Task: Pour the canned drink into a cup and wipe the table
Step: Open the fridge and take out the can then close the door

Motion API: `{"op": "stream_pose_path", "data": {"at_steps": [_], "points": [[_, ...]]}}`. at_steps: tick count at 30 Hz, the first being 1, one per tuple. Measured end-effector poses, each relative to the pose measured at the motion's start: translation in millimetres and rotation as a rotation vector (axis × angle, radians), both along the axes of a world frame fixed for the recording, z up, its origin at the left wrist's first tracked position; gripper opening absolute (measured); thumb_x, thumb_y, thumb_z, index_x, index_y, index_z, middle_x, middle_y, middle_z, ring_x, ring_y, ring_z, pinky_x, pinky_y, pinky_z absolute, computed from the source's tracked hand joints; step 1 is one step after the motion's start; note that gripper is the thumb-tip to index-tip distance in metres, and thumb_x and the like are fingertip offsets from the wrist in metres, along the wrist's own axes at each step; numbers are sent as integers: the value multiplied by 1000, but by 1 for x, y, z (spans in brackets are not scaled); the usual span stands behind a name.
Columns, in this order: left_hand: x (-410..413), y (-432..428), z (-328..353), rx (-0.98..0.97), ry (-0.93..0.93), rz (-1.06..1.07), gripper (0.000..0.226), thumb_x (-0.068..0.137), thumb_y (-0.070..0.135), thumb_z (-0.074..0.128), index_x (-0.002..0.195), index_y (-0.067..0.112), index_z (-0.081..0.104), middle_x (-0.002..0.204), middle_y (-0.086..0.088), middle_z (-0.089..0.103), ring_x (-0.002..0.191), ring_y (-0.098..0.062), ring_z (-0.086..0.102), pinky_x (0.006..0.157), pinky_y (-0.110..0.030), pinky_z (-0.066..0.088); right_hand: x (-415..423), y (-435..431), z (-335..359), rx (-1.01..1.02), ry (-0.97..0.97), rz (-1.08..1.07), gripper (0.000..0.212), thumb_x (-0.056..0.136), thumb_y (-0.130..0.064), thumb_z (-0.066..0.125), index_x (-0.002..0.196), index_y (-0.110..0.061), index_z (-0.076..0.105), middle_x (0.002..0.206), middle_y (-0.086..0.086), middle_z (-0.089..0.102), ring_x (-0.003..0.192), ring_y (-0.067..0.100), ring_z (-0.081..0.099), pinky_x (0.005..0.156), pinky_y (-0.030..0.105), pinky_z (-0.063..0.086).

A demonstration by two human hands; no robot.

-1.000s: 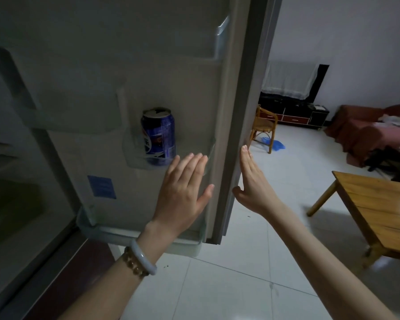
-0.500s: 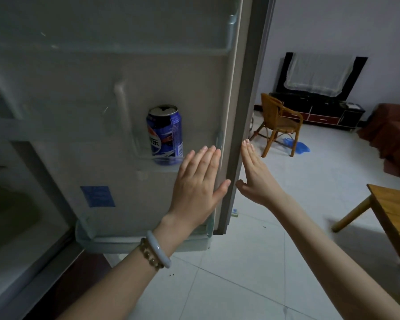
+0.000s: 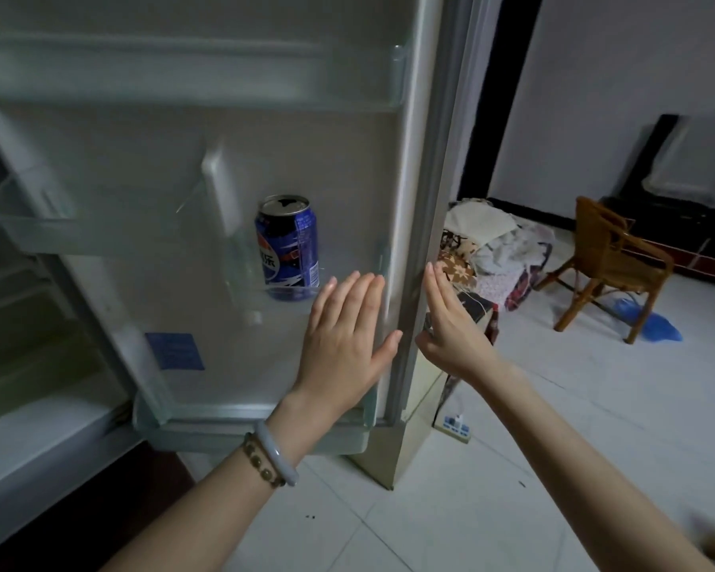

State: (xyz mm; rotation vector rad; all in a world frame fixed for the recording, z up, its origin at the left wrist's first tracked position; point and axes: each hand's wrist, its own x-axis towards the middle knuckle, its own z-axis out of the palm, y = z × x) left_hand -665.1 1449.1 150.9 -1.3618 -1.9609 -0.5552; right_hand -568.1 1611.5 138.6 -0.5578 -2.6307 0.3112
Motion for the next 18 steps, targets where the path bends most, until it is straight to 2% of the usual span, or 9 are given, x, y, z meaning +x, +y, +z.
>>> {"op": "stream_pose_path", "data": {"at_steps": [4, 9, 13, 18], "points": [[-1, 20, 3, -12, -12, 68, 60, 91, 40, 48, 137, 1, 43, 137, -15, 51, 130, -30, 45, 115, -42, 19, -13, 25, -1, 3, -4, 85, 91, 82, -5, 51, 145, -8, -14, 156, 10, -14, 139, 10, -18, 118, 29, 3], [-9, 38, 6, -37, 5, 126, 61, 83, 22, 65, 136, 2, 44, 136, -14, 52, 130, -28, 46, 115, -41, 21, -30, 48, -2, 4, 9, 127, 91, 82, -7, 52, 145, -8, -13, 156, 10, -12, 139, 9, -16, 116, 26, 1], [-15, 49, 8, -82, 20, 166, 64, 80, 18, 66, 137, 1, 43, 137, -14, 51, 130, -28, 46, 115, -42, 20, -42, 61, -2, 29, 15, 137, 90, 82, -8, 53, 146, -6, -10, 156, 12, -10, 138, 8, -16, 112, 21, -5], [-23, 60, 9, -144, 28, 186, 67, 82, 17, 64, 141, 2, 38, 143, -14, 46, 134, -28, 41, 116, -43, 19, -56, 66, -2, 12, 13, 131, 84, 84, -7, 50, 146, -2, -7, 156, 15, -6, 140, 11, -11, 111, 20, -6]]}}
